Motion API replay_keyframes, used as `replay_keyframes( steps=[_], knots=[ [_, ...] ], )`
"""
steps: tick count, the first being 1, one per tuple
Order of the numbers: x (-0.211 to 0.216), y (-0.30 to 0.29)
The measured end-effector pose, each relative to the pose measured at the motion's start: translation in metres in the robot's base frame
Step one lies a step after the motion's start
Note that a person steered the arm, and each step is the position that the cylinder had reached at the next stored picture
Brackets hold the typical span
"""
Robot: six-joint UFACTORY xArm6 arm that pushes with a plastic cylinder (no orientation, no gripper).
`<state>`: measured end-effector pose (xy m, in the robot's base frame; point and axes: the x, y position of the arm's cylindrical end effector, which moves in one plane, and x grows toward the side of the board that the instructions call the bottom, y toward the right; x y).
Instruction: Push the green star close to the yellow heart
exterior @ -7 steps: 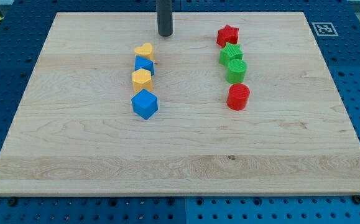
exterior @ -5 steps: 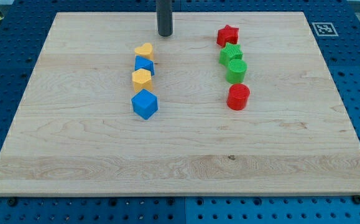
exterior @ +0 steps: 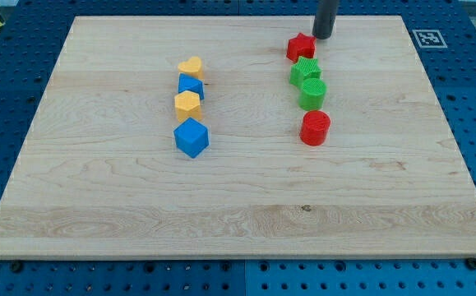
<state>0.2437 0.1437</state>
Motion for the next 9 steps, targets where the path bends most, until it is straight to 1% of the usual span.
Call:
replay_keyframes(
  steps=[2,3,4,5,7,9],
  knots=[
    [0.073,0.0],
    [0.081,0.0],
    [0.099,-0.002],
    [0.105,-0.005],
    [0.106,-0.083],
    [0.106,-0.085]
  ],
)
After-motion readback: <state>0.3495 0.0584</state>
